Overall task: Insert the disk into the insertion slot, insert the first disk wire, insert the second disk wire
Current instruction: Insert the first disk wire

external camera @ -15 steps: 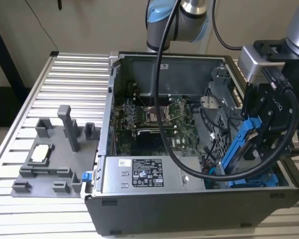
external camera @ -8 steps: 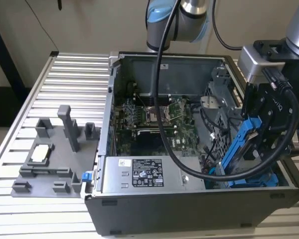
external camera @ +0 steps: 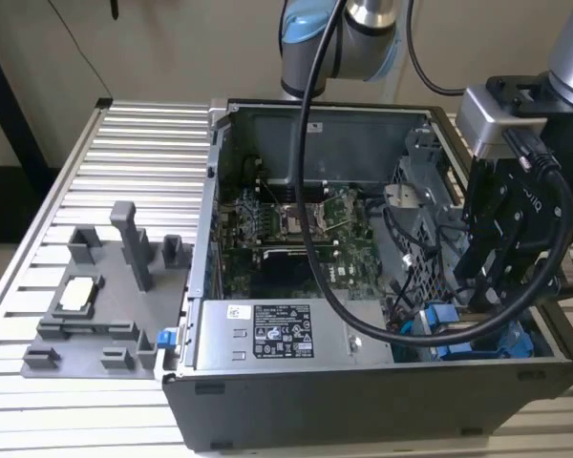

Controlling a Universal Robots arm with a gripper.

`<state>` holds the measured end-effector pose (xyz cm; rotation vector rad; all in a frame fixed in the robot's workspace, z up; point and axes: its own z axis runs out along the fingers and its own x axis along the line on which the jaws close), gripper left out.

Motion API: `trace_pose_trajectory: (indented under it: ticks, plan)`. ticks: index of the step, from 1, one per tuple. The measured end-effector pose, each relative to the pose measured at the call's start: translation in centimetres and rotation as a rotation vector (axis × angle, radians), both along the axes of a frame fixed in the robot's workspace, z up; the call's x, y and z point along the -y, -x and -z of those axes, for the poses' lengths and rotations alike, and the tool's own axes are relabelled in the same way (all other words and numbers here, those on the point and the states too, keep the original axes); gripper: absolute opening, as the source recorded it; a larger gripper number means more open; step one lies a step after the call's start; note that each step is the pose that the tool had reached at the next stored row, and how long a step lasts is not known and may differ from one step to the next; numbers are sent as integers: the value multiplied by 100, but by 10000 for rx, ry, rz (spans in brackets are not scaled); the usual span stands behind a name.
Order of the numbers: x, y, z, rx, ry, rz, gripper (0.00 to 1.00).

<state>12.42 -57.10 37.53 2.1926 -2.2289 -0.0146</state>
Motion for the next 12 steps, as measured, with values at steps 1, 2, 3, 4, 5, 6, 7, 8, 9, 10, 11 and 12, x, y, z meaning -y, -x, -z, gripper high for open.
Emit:
trace_pose_trajectory:
  ticks: [1,2,3,4,5,6,7,8,9,10,11,12]
  plan:
    - [0,0,-25,-1,16,0,41]
    - [0,0,-57,-1,26,0,41]
    - [0,0,-97,-1,34,0,41]
    - [-1,0,-136,-1,43,0,41]
    - [0,0,-178,-1,47,0,41]
    - [0,0,-218,-2,50,0,41]
    - [-1,0,-248,-1,53,0,41]
    - [-1,0,-270,-1,58,0,41]
    - [-2,0,-279,-1,59,0,41]
    - [-3,0,-279,2,57,0,41]
    - [-3,0,-279,19,57,-2,41]
    - [-3,0,-280,60,40,0,41]
